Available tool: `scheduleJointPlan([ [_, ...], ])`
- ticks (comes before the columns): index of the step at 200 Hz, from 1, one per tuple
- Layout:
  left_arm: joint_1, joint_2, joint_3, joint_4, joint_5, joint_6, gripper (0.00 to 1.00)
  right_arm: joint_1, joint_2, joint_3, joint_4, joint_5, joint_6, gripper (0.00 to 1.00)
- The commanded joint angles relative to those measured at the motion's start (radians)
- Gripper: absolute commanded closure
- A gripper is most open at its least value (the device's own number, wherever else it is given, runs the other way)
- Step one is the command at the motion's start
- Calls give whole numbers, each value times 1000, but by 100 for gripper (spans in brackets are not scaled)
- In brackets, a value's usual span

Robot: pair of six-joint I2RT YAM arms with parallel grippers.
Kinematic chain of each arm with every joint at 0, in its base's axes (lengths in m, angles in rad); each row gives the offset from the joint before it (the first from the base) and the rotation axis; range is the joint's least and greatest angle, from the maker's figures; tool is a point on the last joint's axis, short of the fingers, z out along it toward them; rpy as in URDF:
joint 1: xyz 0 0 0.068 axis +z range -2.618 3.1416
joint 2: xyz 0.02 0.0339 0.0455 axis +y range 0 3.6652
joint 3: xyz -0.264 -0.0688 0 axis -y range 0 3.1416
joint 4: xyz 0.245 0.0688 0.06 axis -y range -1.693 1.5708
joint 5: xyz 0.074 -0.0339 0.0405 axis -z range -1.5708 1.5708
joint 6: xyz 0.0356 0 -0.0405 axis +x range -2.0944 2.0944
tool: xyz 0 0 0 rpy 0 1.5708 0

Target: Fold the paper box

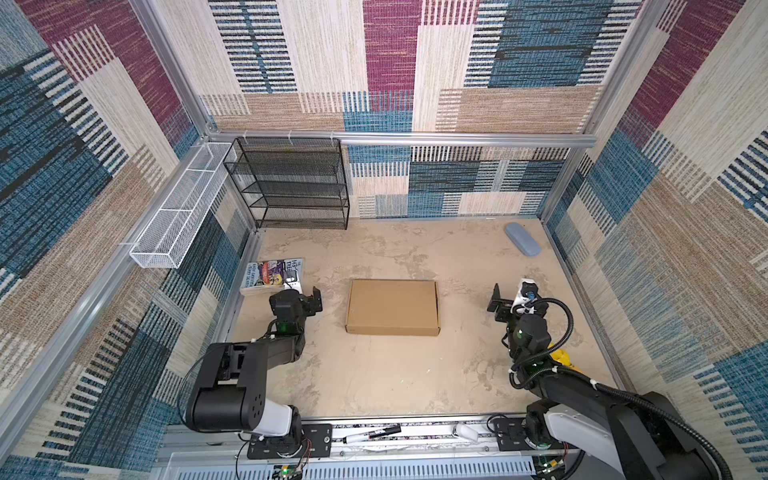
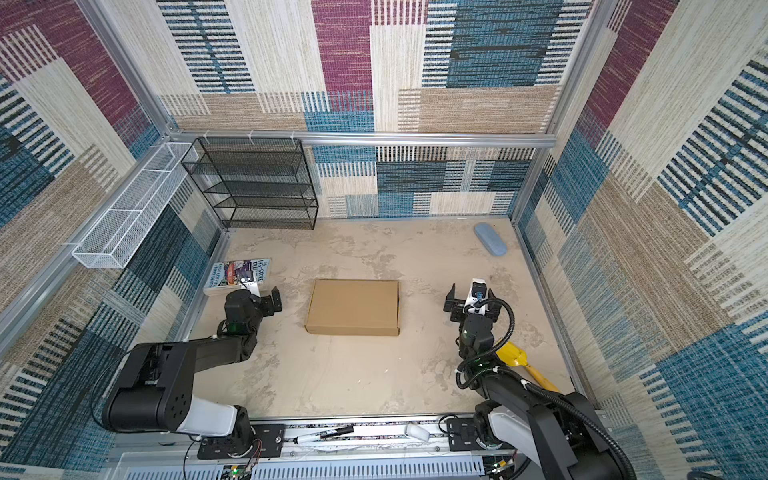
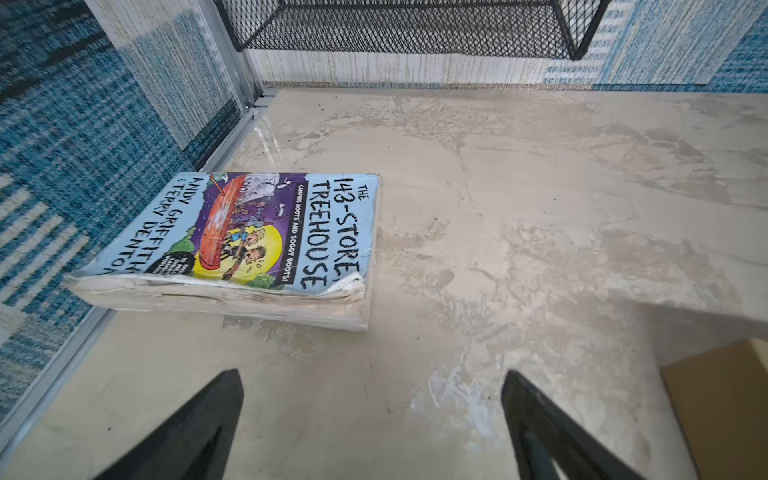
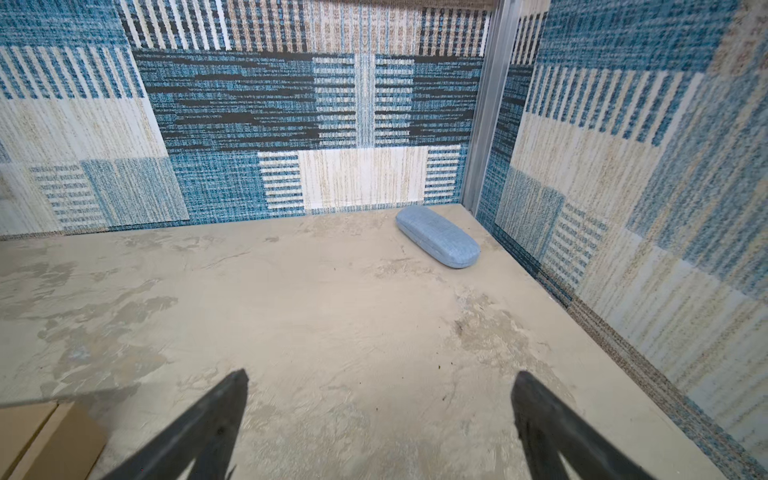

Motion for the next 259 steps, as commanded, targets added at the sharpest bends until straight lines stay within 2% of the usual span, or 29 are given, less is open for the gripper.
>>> scheduleJointPlan([
  [1, 5, 26, 20, 54, 38, 22, 1, -10, 16, -2, 98, -17, -17, 0],
  [96, 17, 31, 23, 48, 63, 18, 0, -60, 285, 50, 302, -56, -46, 0],
  [120, 18, 31, 23, 50, 63, 18, 0, -60, 333, 106, 259, -58, -67, 0],
  [169, 18, 32, 22, 50, 63, 17, 0, -68, 416, 77, 431, -76, -140, 0],
  [216, 17, 31, 22, 51, 63, 17, 0, -89, 420, 70, 442, -105, -125, 0],
  [259, 18, 31, 22, 51, 63, 18, 0, -150, 401, 47, 447, -190, -68, 1],
])
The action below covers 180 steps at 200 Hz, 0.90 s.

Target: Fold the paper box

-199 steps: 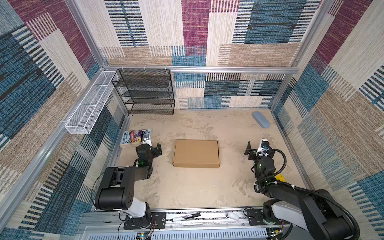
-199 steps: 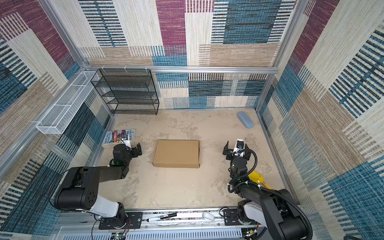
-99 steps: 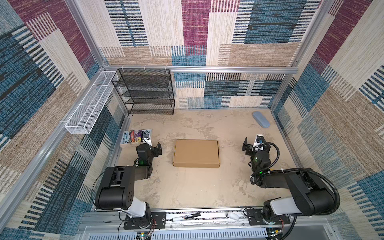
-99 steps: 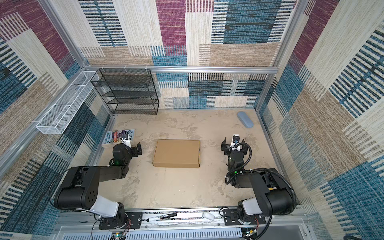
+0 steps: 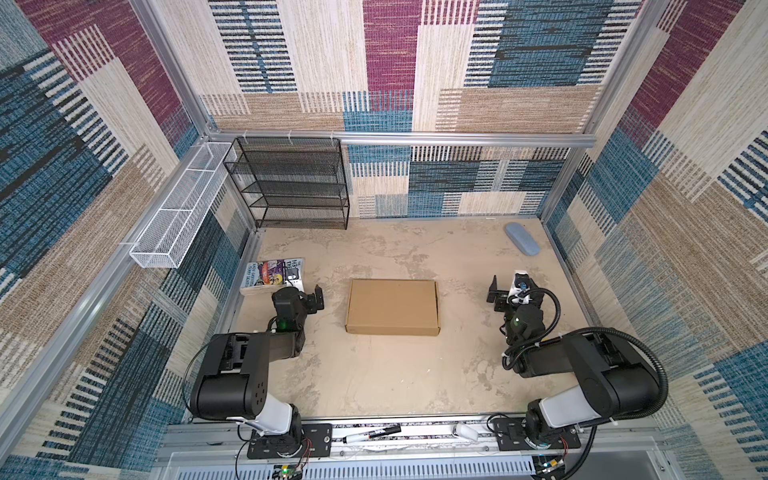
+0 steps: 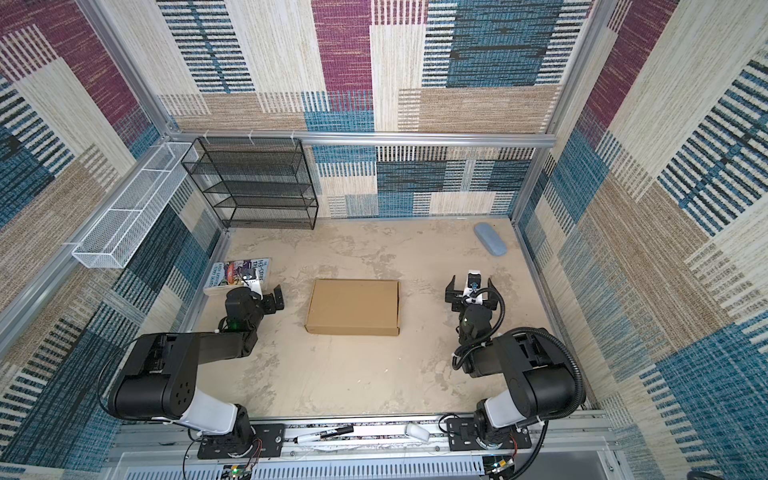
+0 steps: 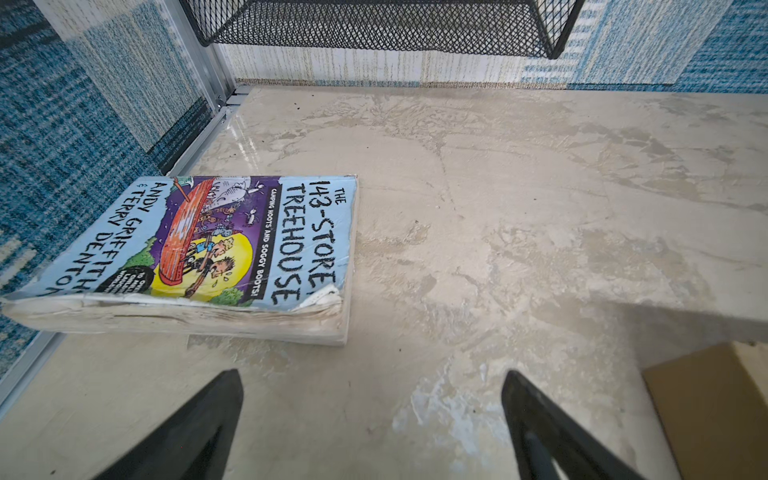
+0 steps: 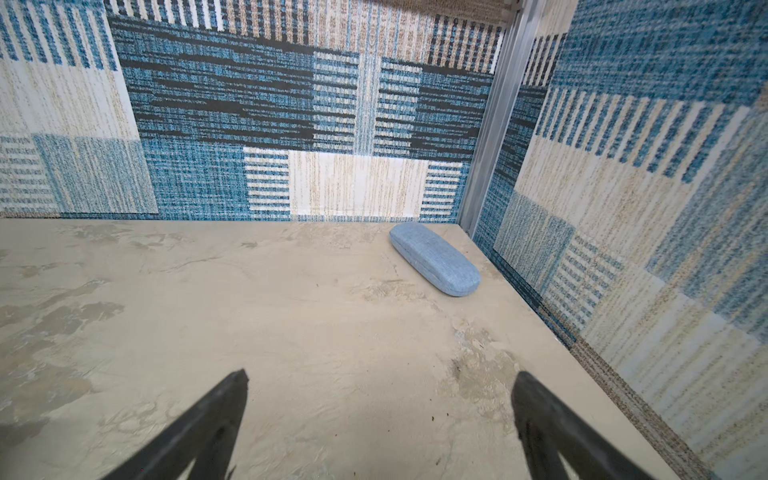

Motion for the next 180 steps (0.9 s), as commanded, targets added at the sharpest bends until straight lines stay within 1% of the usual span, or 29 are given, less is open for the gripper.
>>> scheduleJointPlan([
  [1, 1, 1, 2, 28, 7, 15, 0, -26, -12, -11, 48, -66, 46, 0],
  [77, 1, 1, 3, 28, 7, 14, 0, -98, -12, -24, 55, -187, 99, 1],
  [88, 1, 2, 2, 28, 7, 14, 0, -105, 3, -28, 69, -216, 99, 0],
  [97, 1, 1, 2, 28, 7, 15, 0, -107, 48, -33, 115, -239, 90, 1],
  [103, 0, 1, 2, 28, 7, 13, 0, -107, 67, -33, 155, -239, 82, 0],
  [114, 1, 1, 2, 28, 7, 13, 0, -109, 38, -14, 63, -221, 101, 0],
  [122, 1, 2, 2, 28, 7, 13, 0, -111, 55, -18, 104, -219, 97, 0],
  [133, 1, 2, 2, 28, 7, 14, 0, -120, 43, 0, 39, -242, 107, 0],
  [180, 1, 1, 2, 28, 7, 14, 0, -132, 47, 5, 43, -254, 112, 0],
])
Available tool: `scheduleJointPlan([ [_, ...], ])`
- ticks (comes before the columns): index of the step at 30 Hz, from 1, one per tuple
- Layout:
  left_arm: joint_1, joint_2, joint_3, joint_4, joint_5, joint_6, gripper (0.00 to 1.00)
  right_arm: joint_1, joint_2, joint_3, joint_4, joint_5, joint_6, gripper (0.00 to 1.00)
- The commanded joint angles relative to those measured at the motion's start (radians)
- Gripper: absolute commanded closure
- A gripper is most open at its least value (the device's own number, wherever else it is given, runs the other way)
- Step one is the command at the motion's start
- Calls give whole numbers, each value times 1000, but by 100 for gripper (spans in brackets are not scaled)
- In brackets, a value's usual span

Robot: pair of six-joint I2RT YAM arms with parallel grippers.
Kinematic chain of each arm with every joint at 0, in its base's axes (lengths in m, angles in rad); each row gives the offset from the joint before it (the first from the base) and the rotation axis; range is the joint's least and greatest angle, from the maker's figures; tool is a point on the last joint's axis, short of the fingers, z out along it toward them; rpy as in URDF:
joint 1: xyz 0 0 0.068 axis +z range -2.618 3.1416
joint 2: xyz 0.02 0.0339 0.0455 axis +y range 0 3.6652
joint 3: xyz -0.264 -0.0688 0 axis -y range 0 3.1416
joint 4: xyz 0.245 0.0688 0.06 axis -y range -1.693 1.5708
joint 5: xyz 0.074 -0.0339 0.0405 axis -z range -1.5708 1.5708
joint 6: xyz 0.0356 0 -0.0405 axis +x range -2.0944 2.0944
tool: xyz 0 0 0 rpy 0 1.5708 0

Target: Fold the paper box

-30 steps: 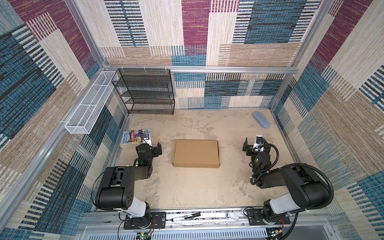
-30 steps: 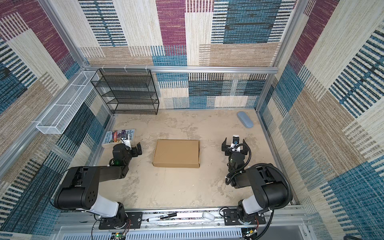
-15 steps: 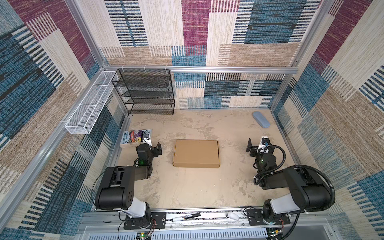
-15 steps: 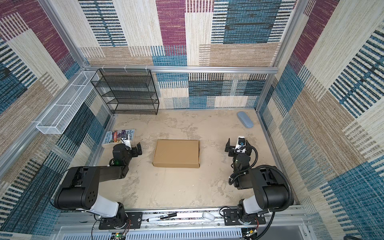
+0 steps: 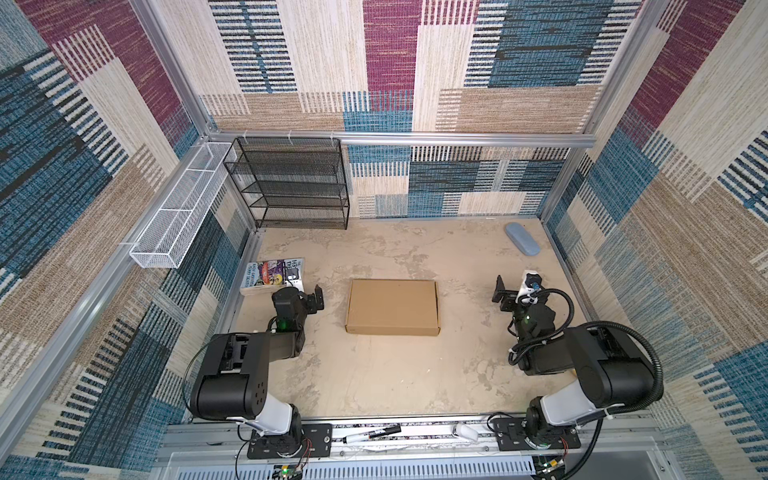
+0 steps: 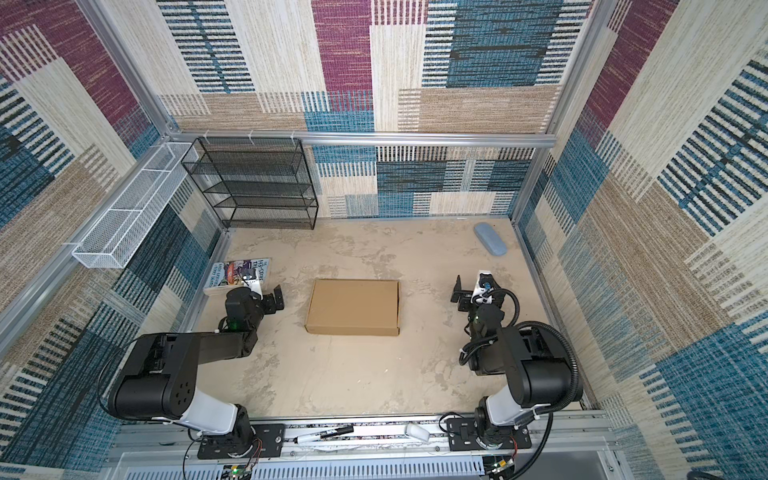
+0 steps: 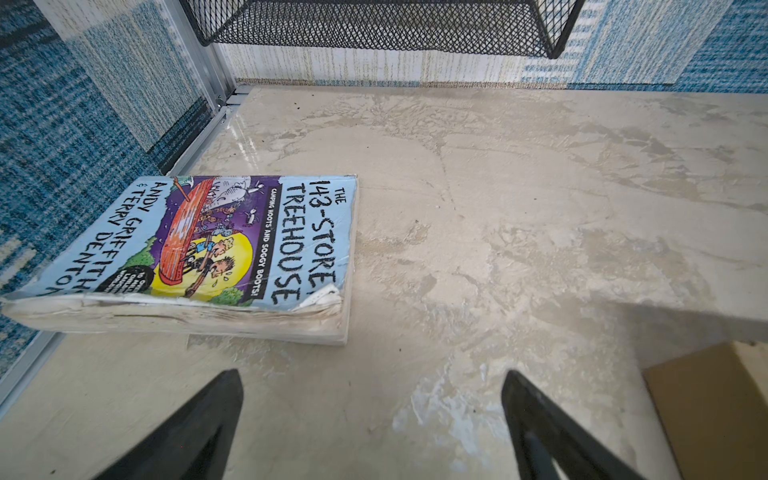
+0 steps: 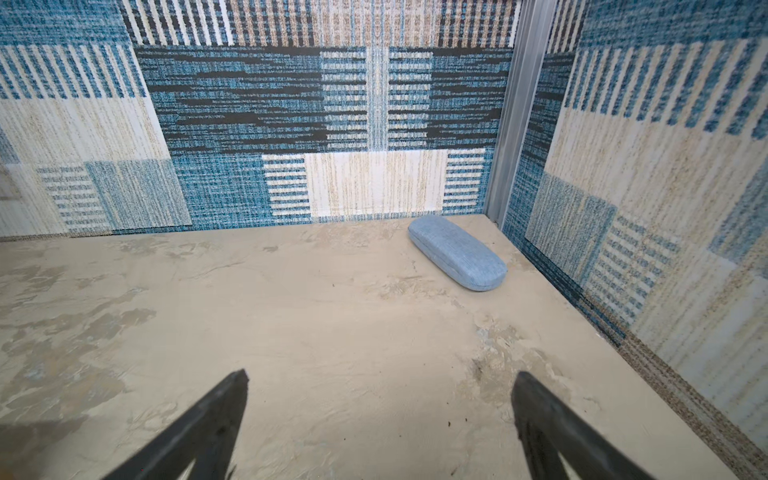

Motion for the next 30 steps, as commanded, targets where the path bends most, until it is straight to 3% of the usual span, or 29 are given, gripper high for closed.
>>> scheduleJointPlan([
  [1, 1, 1, 2, 27, 7, 14, 0, -1, -1, 4, 5, -20, 12, 0],
  [30, 1, 1, 2, 27, 7, 15, 0, -21, -2, 8, -10, -62, 20, 1],
])
